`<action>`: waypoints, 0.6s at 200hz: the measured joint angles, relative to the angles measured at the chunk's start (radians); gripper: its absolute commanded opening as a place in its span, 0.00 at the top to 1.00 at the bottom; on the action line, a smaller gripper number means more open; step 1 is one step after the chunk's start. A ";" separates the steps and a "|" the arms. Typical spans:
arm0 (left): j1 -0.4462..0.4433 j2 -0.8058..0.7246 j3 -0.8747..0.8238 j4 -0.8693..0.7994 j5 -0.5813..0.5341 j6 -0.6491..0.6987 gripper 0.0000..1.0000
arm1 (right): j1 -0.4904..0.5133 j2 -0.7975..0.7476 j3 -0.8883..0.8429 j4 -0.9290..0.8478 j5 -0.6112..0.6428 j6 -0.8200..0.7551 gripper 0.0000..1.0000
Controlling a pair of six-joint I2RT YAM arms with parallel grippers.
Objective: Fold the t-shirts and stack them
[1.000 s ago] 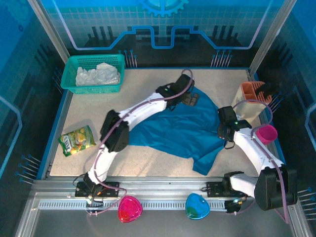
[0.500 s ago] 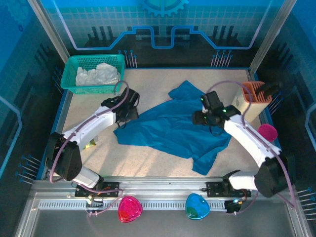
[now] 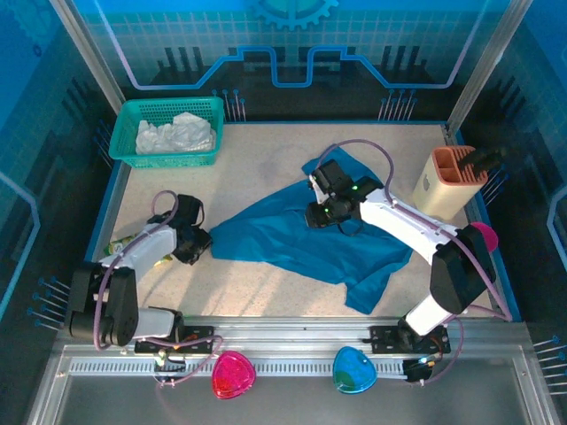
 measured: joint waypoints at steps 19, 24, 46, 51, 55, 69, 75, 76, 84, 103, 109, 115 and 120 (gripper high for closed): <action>0.001 0.049 -0.005 0.074 0.027 -0.021 0.65 | 0.000 -0.003 -0.011 0.006 -0.001 0.000 0.65; 0.001 0.059 -0.005 0.087 0.031 -0.024 0.66 | 0.000 -0.005 -0.016 0.008 -0.001 0.001 0.65; 0.002 0.071 -0.006 0.127 0.032 -0.035 0.66 | 0.000 -0.016 -0.043 0.008 -0.001 0.004 0.66; 0.002 0.071 -0.005 0.133 0.032 -0.040 0.66 | 0.000 -0.019 -0.048 0.008 0.000 0.005 0.66; 0.003 0.071 -0.005 0.136 0.032 -0.042 0.66 | 0.000 -0.021 -0.052 0.008 0.000 0.005 0.66; 0.008 0.069 -0.005 0.139 0.028 -0.042 0.66 | 0.000 -0.026 -0.057 0.008 0.000 0.008 0.66; 0.010 0.065 -0.005 0.138 0.026 -0.042 0.66 | 0.000 -0.026 -0.059 0.009 0.000 0.008 0.66; 0.011 0.064 -0.005 0.138 0.024 -0.042 0.66 | 0.000 -0.026 -0.059 0.009 0.000 0.008 0.66; 0.014 0.055 -0.005 0.138 0.019 -0.041 0.66 | 0.000 -0.028 -0.062 0.009 -0.001 0.008 0.66; 0.022 0.027 -0.004 0.131 0.008 -0.040 0.65 | 0.000 -0.028 -0.064 0.008 -0.001 0.008 0.66; 0.025 0.019 -0.003 0.128 0.005 -0.040 0.65 | 0.000 -0.028 -0.064 0.009 -0.001 0.008 0.66; 0.028 0.011 -0.003 0.126 0.004 -0.040 0.64 | 0.000 -0.028 -0.064 0.010 -0.001 0.008 0.66; 0.031 0.006 -0.003 0.124 0.002 -0.039 0.64 | 0.000 -0.028 -0.064 0.011 -0.001 0.009 0.66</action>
